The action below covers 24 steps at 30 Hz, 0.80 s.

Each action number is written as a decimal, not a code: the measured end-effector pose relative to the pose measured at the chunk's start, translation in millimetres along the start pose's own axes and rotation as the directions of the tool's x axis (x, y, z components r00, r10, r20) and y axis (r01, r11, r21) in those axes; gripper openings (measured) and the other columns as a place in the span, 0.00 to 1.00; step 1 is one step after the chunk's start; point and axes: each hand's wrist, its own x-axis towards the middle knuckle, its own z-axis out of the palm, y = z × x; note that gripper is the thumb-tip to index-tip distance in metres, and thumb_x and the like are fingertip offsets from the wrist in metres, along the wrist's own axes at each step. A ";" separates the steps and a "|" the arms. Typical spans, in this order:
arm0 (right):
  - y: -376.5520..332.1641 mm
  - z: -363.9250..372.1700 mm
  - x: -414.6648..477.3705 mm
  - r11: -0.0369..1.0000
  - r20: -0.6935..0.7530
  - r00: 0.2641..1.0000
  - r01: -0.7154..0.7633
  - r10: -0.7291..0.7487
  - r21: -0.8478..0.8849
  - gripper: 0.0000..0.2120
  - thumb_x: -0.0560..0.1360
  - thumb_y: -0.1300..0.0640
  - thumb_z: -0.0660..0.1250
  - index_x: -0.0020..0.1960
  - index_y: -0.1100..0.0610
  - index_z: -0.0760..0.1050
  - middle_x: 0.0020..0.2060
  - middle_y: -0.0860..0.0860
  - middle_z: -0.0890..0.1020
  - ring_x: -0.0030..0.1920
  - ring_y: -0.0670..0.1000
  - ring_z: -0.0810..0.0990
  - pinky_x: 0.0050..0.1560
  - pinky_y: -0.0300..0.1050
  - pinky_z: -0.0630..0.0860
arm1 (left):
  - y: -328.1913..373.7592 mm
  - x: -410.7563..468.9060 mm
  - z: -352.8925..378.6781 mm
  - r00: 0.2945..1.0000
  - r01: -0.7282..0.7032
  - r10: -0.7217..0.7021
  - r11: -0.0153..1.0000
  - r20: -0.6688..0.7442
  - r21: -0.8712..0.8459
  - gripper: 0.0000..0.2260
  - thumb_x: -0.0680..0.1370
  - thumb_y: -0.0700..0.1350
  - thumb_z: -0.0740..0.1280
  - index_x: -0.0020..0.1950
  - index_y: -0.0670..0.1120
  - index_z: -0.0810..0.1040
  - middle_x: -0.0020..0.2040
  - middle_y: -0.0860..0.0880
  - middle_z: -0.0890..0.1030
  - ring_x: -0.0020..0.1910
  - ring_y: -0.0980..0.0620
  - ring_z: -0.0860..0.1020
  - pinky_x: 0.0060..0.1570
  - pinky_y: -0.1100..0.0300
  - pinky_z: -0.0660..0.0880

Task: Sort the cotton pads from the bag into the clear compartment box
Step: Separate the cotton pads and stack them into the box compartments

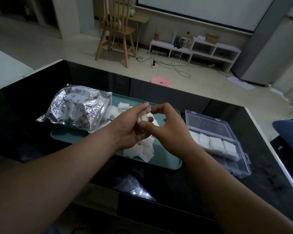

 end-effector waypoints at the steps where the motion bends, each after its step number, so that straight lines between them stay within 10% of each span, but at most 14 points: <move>1: 0.8 -3.2 -1.8 1.000 0.036 0.999 0.007 -0.007 -0.007 0.22 0.71 0.42 0.78 0.58 0.46 0.72 0.62 0.38 0.78 0.63 0.39 0.75 0.54 0.30 0.67 | 2.0 0.5 -3.9 0.998 0.039 -0.038 0.999 0.041 -0.028 0.15 0.81 0.55 0.68 0.59 0.45 0.81 0.43 0.46 0.78 0.37 0.53 0.78 0.36 0.59 0.80; 10: 9.7 -1.4 -3.9 0.996 0.156 0.987 0.029 -0.042 0.081 0.24 0.69 0.51 0.82 0.53 0.51 0.70 0.52 0.54 0.83 0.46 0.50 0.87 0.48 0.56 0.86 | -5.9 -1.5 -5.2 0.947 0.083 -0.086 0.996 0.310 0.024 0.17 0.83 0.59 0.63 0.58 0.46 0.78 0.50 0.43 0.79 0.50 0.48 0.78 0.49 0.59 0.78; 18: 0.9 -6.6 2.5 0.998 0.119 0.991 0.062 -0.064 0.022 0.20 0.74 0.43 0.77 0.60 0.48 0.75 0.60 0.42 0.80 0.62 0.42 0.77 0.59 0.33 0.71 | 3.0 -4.7 -10.9 0.992 0.029 -0.029 1.000 0.121 0.004 0.12 0.75 0.55 0.73 0.51 0.48 0.81 0.39 0.49 0.76 0.33 0.56 0.76 0.35 0.59 0.82; 24: 18.2 -18.1 10.7 0.959 0.089 0.986 -0.114 0.141 -0.258 0.06 0.82 0.51 0.68 0.55 0.51 0.82 0.48 0.44 0.84 0.47 0.45 0.82 0.51 0.48 0.80 | 29.3 7.3 -38.0 0.981 -0.084 0.057 0.986 -0.184 -0.143 0.05 0.81 0.40 0.66 0.55 0.47 0.78 0.39 0.46 0.76 0.30 0.55 0.74 0.23 0.67 0.73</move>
